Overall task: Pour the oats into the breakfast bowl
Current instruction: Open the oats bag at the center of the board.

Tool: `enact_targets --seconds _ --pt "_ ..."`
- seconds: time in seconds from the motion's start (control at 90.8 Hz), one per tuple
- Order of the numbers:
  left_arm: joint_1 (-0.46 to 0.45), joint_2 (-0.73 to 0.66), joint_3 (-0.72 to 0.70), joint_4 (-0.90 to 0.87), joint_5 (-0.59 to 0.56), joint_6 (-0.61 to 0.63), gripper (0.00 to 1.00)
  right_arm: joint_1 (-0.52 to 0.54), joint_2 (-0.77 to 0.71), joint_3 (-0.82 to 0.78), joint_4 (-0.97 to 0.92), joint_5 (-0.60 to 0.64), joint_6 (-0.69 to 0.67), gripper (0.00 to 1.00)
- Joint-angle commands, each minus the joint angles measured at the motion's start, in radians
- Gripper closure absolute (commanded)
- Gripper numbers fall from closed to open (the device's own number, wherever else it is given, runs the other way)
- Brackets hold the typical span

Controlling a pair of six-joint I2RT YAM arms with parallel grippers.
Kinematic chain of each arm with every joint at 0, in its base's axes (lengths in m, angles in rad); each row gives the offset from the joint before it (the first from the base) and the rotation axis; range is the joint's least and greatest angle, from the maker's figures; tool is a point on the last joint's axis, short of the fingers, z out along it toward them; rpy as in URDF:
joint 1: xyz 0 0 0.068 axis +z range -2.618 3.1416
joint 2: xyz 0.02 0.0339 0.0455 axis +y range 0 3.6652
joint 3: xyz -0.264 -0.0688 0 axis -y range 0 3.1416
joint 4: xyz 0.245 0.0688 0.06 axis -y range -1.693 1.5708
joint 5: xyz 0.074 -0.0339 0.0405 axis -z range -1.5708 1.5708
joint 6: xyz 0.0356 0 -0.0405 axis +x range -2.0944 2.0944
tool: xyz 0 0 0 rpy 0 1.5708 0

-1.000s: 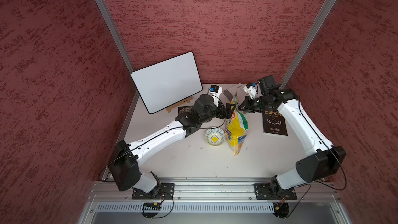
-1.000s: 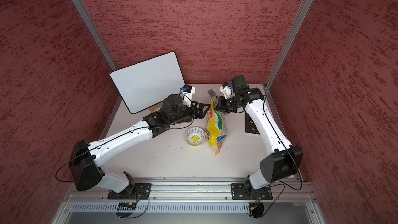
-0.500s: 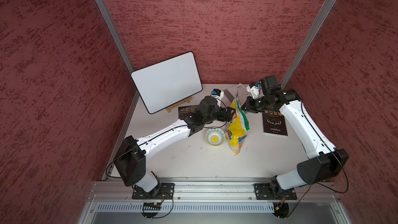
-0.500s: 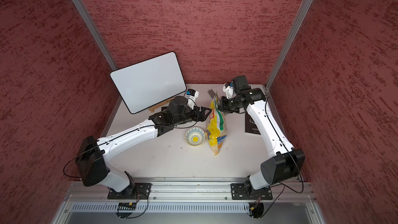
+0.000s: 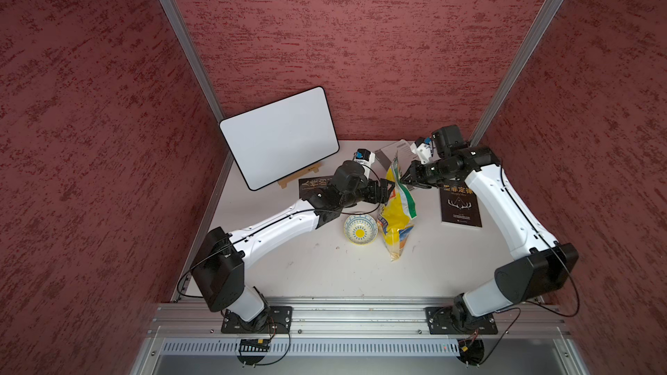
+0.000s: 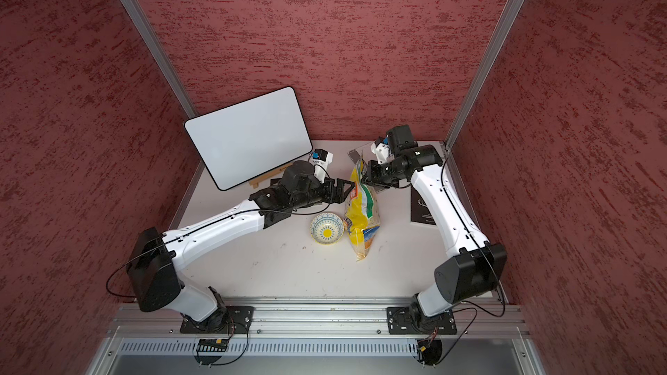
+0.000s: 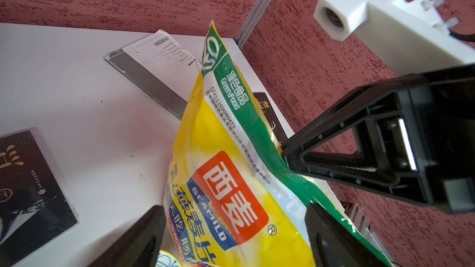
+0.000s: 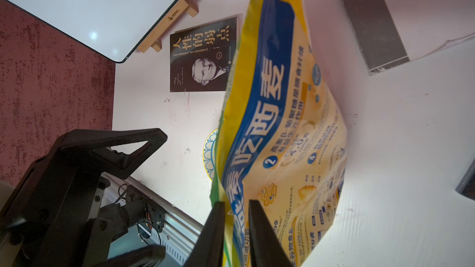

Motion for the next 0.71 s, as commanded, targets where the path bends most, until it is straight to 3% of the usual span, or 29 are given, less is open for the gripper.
enact_targets --seconds 0.0,0.331,0.518,0.694 --pt "0.003 0.008 0.012 0.012 -0.012 0.005 0.1 0.001 0.015 0.034 -0.001 -0.013 -0.007 0.79" --pt "0.003 0.011 0.015 0.02 -0.007 0.002 0.1 0.02 0.038 0.039 0.022 -0.058 0.002 0.84" --pt "0.007 0.009 0.022 0.023 -0.001 -0.001 0.1 0.024 0.033 0.033 0.043 -0.084 0.009 1.0" --pt "0.026 0.022 0.069 -0.018 0.016 -0.042 0.1 0.025 -0.002 0.017 0.046 -0.023 0.013 1.0"
